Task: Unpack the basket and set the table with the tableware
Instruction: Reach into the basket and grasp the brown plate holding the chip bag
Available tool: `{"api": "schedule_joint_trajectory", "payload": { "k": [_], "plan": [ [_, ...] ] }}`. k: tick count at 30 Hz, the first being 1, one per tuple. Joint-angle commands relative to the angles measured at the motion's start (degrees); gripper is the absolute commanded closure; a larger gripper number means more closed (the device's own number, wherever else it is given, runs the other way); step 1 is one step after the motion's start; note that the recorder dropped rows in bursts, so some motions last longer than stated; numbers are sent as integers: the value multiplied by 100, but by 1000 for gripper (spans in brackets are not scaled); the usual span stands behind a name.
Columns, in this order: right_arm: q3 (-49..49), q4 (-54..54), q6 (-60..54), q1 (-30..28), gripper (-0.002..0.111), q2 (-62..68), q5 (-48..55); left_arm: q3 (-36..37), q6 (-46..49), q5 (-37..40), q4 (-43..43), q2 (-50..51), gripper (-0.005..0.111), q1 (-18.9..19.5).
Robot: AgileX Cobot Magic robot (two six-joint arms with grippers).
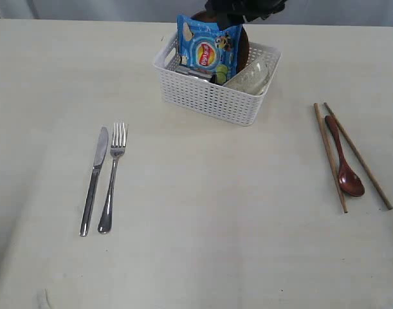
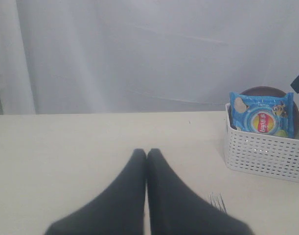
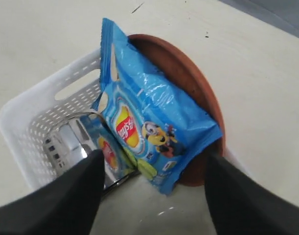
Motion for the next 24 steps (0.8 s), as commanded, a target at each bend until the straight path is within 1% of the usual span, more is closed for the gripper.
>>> {"api": "schedule_joint_trajectory", "payload": {
  "k": [1,9,14,16,20,21,22,24],
  "plan": [
    [-495,293,-184,-232,43,303,247,17,6,-37,-40,-21,107,-9],
    [-1368,814,-1218,-444,43,1136,664,17,6,-37,-40,-21,107,-9],
    [-1828,1515,-2338,-614,43,1470,1251,17,6,-37,-40,-21,107,-9],
    [-1906,1629,-2500,-672,43,1568,1321,17,6,-47,-39,-21,107,-9],
    [-1915,1500,-2500,-706,44,1677,1373,17,6,-47,-39,-21,107,-9],
    [-1915,1500,-2500,-706,46,1689,1376,17,6,-47,-39,-21,107,-9],
    [-1915,1500,-2500,-706,51,1728,1415,17,6,-47,-39,-21,107,-9],
    [-1915,1541,-2512,-706,68,1754,1413,17,6,-47,-39,-21,107,-9]
  ]
}}
